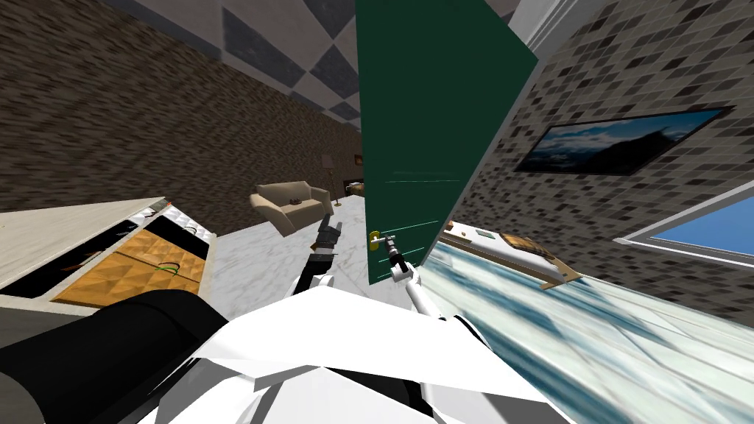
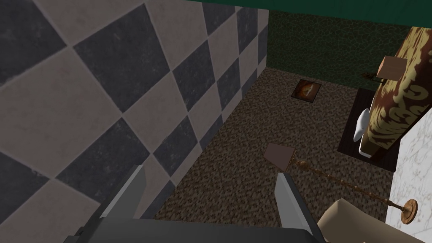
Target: Push the door open
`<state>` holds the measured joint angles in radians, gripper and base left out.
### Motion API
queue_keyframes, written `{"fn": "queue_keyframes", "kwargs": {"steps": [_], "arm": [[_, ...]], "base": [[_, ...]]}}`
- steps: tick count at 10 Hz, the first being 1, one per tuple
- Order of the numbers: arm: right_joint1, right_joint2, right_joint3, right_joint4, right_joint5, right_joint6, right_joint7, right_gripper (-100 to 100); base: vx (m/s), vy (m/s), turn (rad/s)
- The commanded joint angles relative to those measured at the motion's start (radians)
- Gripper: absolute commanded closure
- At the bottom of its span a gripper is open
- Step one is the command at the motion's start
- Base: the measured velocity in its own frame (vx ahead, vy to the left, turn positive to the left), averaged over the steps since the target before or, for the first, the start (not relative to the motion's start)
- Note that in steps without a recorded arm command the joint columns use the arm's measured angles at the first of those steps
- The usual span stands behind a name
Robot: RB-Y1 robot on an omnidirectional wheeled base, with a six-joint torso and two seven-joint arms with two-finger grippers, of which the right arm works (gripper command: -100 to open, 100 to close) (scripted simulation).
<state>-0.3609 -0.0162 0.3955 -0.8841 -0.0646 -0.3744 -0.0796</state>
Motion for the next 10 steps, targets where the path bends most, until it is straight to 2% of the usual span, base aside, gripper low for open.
{"fn": "queue_keyframes", "kwargs": {"steps": [1,2,3,5,7,10], "arm": [[-0.006,0.021,-0.019,0.009,-0.001,-0.002,0.006,100],[-0.004,0.008,-0.016,0.005,-0.002,0.000,0.003,100],[-0.007,-0.008,-0.039,0.008,-0.005,-0.002,0.009,100],[-0.009,-0.019,-0.060,0.013,-0.008,-0.003,0.015,100],[-0.011,-0.024,-0.085,0.019,-0.011,-0.004,0.023,100],[-0.013,-0.019,-0.117,0.026,-0.015,-0.006,0.033,100]], "base": [[0.049,0.175,-0.068],[0.032,0.071,-0.051],[0.055,0.098,-0.048],[0.109,0.189,-0.079],[0.131,0.185,-0.065],[0.111,0.175,-0.062]]}}
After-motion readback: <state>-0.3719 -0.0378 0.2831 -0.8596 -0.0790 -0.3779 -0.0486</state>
